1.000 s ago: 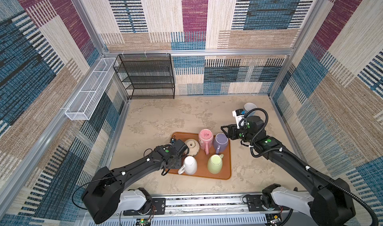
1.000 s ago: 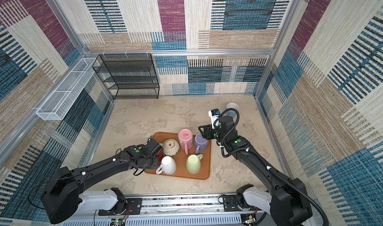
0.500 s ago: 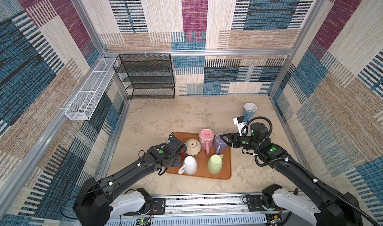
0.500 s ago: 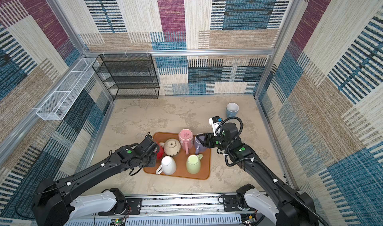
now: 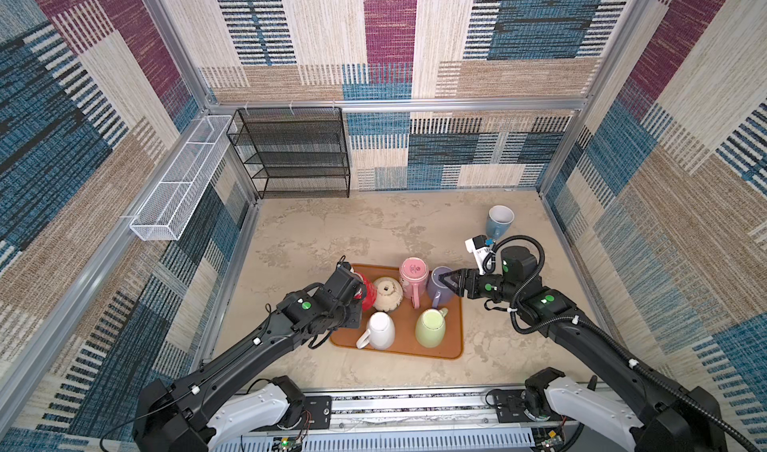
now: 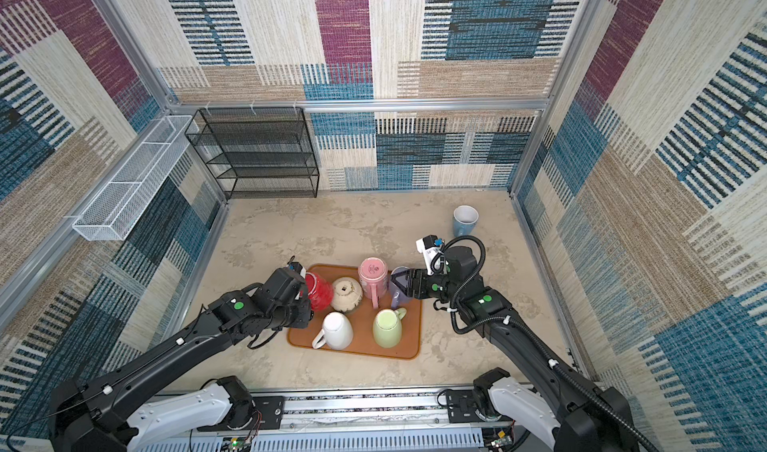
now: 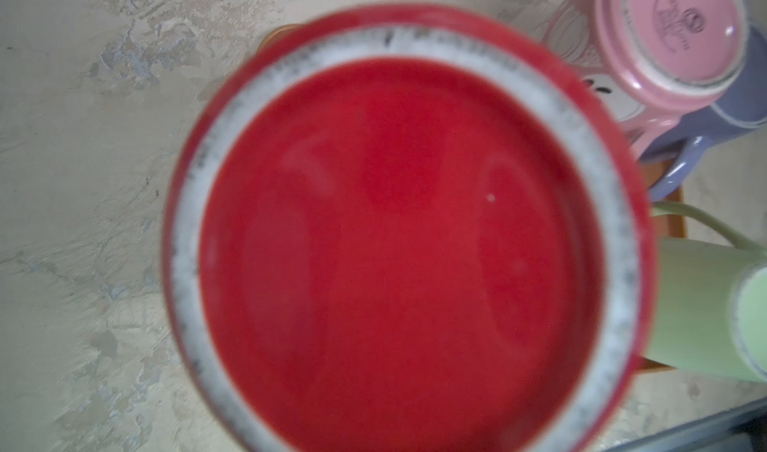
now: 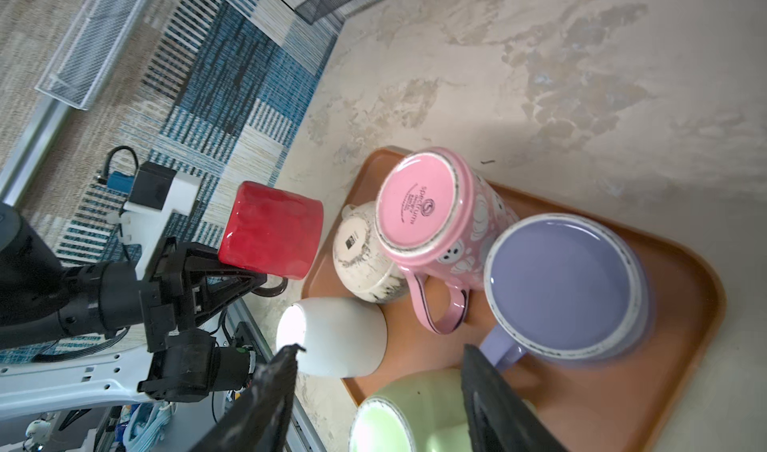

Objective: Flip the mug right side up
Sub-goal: 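Lift the red mug up toward the right gripper while the right arm reaches in, then grasp the red mug's rim with the right gripper beside the left gripper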

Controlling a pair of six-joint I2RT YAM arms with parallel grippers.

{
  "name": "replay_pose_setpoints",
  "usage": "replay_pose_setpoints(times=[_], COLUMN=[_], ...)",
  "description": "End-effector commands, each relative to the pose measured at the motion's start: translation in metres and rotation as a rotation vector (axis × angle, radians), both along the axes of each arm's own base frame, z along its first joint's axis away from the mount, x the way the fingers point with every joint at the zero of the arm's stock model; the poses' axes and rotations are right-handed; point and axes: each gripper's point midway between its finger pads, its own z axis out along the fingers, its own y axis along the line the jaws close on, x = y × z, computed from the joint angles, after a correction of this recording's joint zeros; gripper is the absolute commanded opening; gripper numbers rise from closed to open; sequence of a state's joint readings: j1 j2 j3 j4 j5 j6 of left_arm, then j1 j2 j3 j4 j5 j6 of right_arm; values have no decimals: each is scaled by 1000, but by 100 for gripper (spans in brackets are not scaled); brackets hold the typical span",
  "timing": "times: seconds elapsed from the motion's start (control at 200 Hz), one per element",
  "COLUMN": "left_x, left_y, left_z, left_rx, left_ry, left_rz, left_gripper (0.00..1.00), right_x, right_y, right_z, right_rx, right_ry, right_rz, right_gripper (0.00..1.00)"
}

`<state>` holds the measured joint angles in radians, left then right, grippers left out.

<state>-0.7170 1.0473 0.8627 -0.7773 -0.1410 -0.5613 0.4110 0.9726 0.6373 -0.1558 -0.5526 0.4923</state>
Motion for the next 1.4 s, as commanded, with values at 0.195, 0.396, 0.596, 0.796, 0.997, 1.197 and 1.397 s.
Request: replay_pose_setpoints(times=[0.195, 0.396, 0.596, 0.796, 0.997, 1.197, 1.397], left_x=[24, 41, 60, 77, 88, 91, 89], left_y=[-32, -57, -72, -82, -95, -105, -108], left_z=[88, 131, 148, 161, 177, 194, 204], left_rx=[-260, -447, -574, -710, -776, -847, -884], left_ry=[-199, -304, -327, -344, -371, -391, -413], left_rz=[-51, -104, -131, -144, -191, -236, -266], left_gripper=[0, 0, 0, 0, 0, 0, 0], right_x=[-7, -11, -12, -8, -1, 10, 13], right_y=[10, 23, 31, 38, 50, 64, 80], right_z=[54, 61, 62, 77, 90, 99, 103], right_rx=[180, 273, 375, 412, 469, 497, 534], right_ry=[-226, -271, -288, -314, -300, -299, -290], right_rz=[63, 156, 202, 253, 323, 360, 414], right_gripper=[67, 70, 70, 71, 70, 71, 63])
